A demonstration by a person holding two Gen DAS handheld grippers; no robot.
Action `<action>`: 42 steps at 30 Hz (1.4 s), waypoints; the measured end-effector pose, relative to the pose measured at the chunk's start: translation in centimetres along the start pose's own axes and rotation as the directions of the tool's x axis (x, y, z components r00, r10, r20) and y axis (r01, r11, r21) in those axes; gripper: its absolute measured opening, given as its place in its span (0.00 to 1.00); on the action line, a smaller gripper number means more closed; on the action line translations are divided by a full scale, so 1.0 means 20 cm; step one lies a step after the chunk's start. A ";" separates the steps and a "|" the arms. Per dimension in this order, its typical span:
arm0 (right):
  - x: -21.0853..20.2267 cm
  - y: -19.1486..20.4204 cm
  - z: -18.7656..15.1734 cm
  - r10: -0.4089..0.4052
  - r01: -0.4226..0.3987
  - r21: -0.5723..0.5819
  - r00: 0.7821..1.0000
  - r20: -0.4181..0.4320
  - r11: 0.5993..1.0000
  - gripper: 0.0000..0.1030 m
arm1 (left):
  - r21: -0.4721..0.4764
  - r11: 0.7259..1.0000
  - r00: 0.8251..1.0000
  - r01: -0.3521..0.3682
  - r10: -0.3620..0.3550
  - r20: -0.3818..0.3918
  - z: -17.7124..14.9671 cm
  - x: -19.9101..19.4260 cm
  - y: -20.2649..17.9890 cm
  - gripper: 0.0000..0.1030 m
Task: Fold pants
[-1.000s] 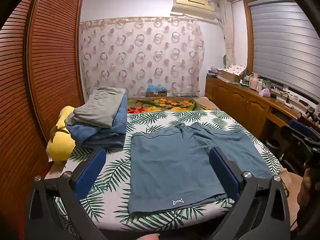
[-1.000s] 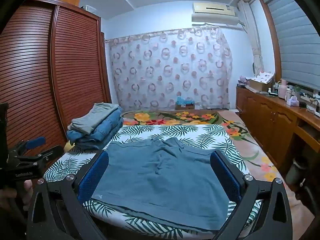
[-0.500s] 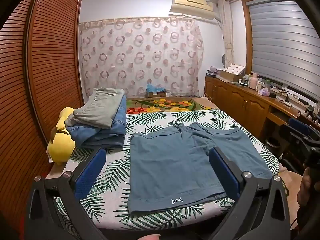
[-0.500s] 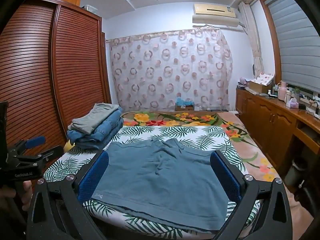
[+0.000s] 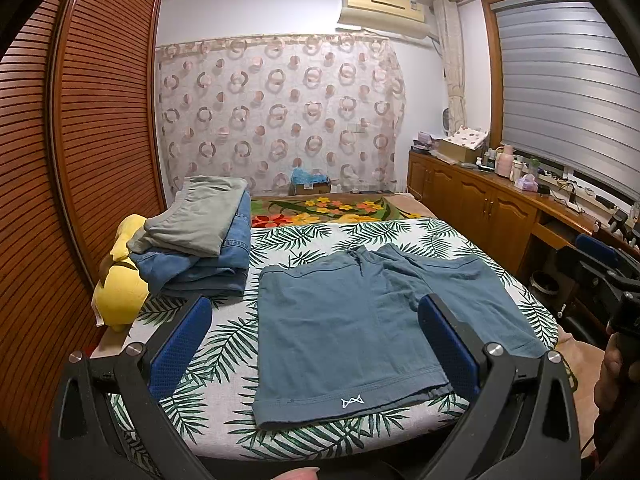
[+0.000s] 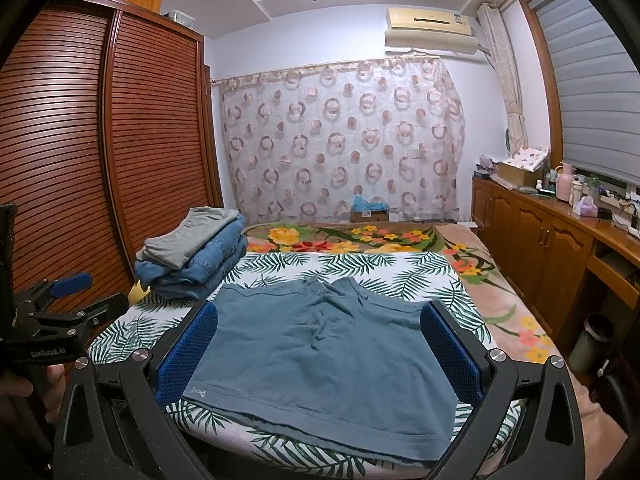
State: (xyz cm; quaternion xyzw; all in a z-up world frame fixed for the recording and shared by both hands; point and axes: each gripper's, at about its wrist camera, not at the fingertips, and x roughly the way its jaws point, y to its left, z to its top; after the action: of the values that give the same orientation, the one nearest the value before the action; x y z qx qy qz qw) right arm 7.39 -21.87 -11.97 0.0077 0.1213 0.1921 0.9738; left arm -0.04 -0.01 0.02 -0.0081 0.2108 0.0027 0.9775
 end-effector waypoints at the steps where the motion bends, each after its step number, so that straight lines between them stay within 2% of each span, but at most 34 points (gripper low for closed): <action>1: 0.00 0.00 0.00 0.001 -0.001 -0.001 1.000 0.001 1.000 0.99 | 0.000 1.000 1.000 -0.001 0.001 0.001 0.00 0.00 0.00 1.00; 42: -0.01 0.01 -0.01 0.001 -0.001 0.002 1.000 0.013 1.000 0.99 | 0.002 1.000 1.000 -0.001 0.001 0.005 0.00 0.00 0.00 1.00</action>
State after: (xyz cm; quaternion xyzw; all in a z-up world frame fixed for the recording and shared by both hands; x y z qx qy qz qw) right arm 7.18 -21.80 -12.05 0.0100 0.1152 0.1925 0.9745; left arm 0.06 0.07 0.00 -0.0071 0.2084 0.0032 0.9780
